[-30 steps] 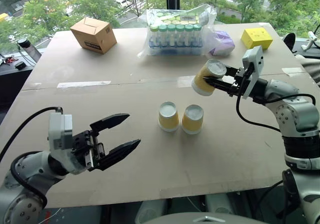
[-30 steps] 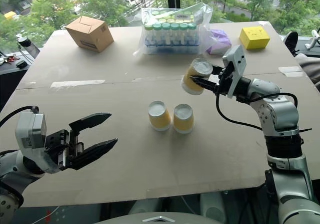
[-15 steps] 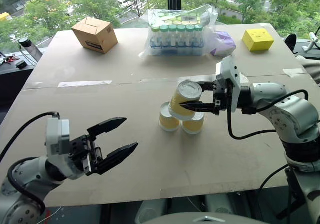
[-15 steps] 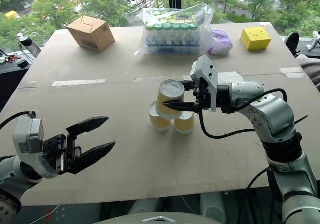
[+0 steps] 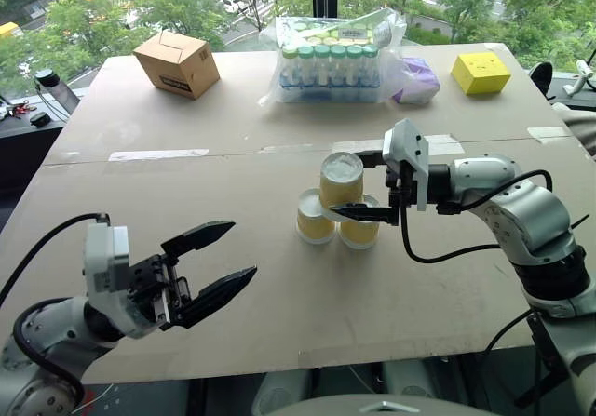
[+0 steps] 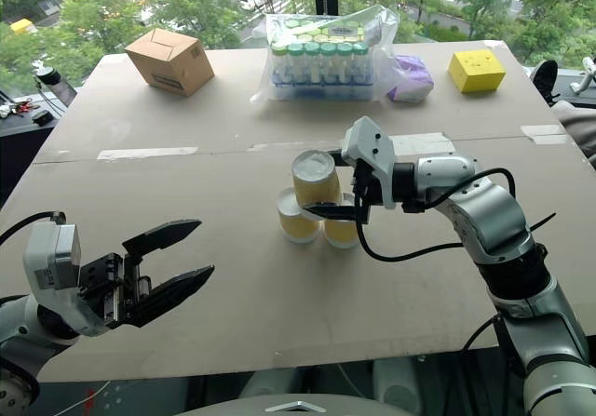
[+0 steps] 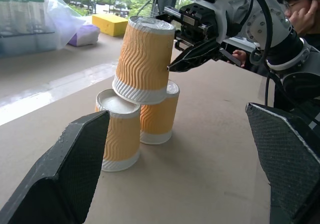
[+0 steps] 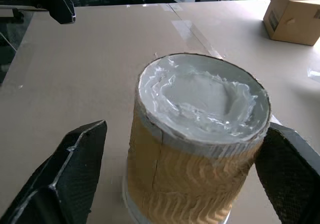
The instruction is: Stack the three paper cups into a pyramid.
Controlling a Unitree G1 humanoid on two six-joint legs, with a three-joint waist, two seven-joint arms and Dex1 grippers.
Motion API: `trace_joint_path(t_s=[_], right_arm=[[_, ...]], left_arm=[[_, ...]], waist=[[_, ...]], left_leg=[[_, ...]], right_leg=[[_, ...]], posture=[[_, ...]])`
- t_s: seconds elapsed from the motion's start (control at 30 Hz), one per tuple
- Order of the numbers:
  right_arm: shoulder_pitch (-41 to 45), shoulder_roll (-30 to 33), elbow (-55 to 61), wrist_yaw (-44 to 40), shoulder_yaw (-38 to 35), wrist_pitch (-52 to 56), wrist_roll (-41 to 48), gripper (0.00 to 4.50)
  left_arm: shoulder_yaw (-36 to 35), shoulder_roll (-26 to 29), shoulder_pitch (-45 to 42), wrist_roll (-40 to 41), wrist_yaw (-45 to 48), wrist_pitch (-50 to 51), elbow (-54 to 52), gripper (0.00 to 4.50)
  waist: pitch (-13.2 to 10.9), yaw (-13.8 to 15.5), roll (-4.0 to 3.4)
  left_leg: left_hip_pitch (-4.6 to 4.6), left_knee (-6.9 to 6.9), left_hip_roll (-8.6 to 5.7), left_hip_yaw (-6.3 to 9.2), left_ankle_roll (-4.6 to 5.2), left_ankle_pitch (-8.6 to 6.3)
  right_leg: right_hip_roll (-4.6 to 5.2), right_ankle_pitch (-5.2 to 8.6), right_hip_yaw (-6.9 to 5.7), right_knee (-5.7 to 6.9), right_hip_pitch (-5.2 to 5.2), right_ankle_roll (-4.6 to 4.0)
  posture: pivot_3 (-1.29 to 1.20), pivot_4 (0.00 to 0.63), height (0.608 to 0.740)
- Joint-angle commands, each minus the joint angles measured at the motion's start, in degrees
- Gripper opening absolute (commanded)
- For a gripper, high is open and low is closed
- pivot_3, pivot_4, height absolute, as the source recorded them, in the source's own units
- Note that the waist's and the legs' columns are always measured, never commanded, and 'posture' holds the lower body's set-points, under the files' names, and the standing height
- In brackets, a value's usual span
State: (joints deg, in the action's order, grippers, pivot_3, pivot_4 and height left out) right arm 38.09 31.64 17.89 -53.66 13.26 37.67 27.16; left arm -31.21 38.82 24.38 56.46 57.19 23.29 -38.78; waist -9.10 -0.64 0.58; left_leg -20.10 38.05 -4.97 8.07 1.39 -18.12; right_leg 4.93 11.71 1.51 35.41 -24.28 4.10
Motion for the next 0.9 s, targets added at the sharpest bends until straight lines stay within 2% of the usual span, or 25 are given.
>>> trace_joint_path(t_s=[0.03,0.17,0.33,0.5,0.67,0.77,0.9], right_arm=[[2.1,0.79,2.94,-0.87,-4.74,0.09,3.09,4.44],[0.5,3.29,4.65,-1.76,-9.41,0.25,6.02,4.44],[-8.18,7.97,6.89,-3.67,-18.97,-1.04,10.42,4.44],[-25.62,11.39,7.89,-7.68,-27.13,-6.13,10.8,4.44],[-44.0,11.0,4.75,-12.46,-34.83,-16.06,7.94,4.44],[-48.95,10.47,4.09,-12.31,-35.94,-19.3,6.75,4.44],[-51.52,9.1,3.88,-10.76,-35.27,-21.97,5.76,4.44]], left_arm=[[-1.87,-0.31,-0.22,1.89,-0.76,-0.92,-1.3,4.5],[-3.36,-0.6,-0.2,4.12,-1.98,-0.53,-1.63,4.5],[-8.11,-0.5,2.3,7.07,-2.4,0.03,-0.76,4.5],[-7.09,-0.56,4.42,3.26,-4.43,1.12,2.11,4.5],[-5.1,-1.05,4.67,-2.74,-7.73,1.68,7.92,4.5],[-3.32,-1.13,3.75,-7.03,-7.9,0.31,11.04,4.5],[-0.62,-1.25,2.54,-9.94,-6.98,0.14,14.21,4.5]], waist=[[0.0,0.01,0.0],[0.0,0.22,0.01],[0.0,0.45,0.01],[0.0,1.3,0.01],[0.0,1.47,0.0],[-0.01,1.37,0.0],[-0.01,1.09,0.03]], left_leg=[[0.0,0.0,0.0,0.0,0.0,0.0],[-0.03,0.0,0.0,0.03,0.0,0.0],[-0.07,0.0,0.0,0.06,0.0,0.0],[-0.1,-0.02,0.0,0.05,0.01,0.0],[-0.05,0.05,0.01,0.02,0.02,-0.01],[0.11,0.06,0.01,-0.01,0.02,-0.01],[0.35,0.06,0.09,-0.12,0.19,-0.11]], right_leg=[[0.0,0.0,0.0,0.0,0.0,0.0],[0.0,0.0,-0.03,-0.02,0.0,0.0],[0.02,0.0,-0.06,-0.07,0.0,0.0],[0.03,0.0,-0.08,-0.12,0.01,0.0],[0.0,0.0,-0.08,-0.07,0.11,0.02],[0.0,0.01,-0.06,-0.06,0.26,0.03],[-0.03,0.02,0.03,-0.05,0.47,0.06]], posture=[[0.0,0.15,0.74],[0.0,0.15,0.74],[0.0,0.15,0.74],[0.0,0.15,0.74],[0.0,0.15,0.74],[0.0,0.15,0.74],[0.0,0.15,0.74]])
